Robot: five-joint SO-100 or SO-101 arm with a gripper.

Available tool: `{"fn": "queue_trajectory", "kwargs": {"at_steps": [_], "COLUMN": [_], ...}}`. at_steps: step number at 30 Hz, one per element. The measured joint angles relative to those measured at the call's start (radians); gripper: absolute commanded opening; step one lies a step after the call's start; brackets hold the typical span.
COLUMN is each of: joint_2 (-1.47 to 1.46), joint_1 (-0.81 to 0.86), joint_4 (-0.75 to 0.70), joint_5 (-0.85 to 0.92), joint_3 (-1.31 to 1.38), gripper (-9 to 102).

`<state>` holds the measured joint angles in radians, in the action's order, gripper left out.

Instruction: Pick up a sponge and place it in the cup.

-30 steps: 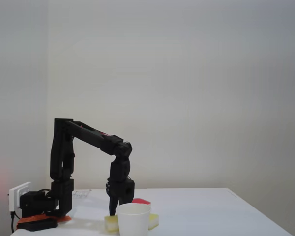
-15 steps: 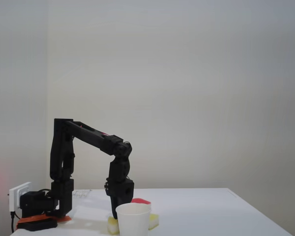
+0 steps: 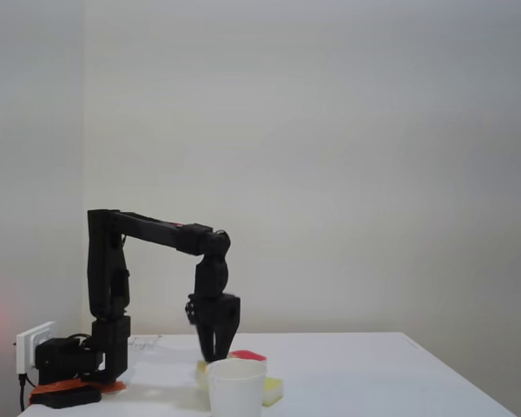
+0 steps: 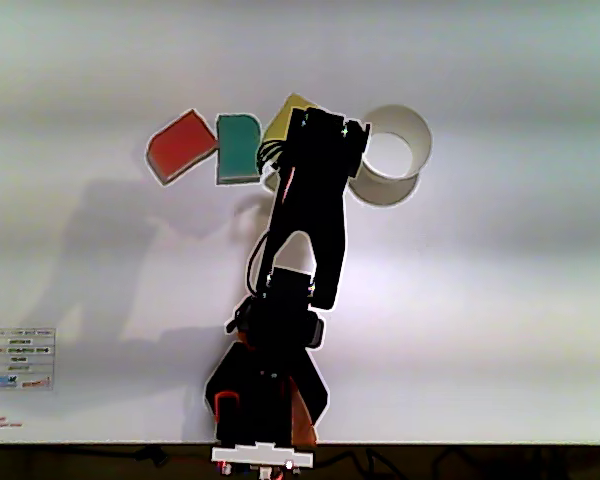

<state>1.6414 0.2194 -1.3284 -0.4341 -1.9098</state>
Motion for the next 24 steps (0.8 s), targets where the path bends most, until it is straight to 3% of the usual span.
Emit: {"fn": "queue_trajectory", "kwargs": {"at_steps": [24], "joint_2": [0.127], "joint_1": [-0.017], "joint_4": [-0.097], "joint_5": [0.186], "joint_3": [0.206], "gripper": [0]}}
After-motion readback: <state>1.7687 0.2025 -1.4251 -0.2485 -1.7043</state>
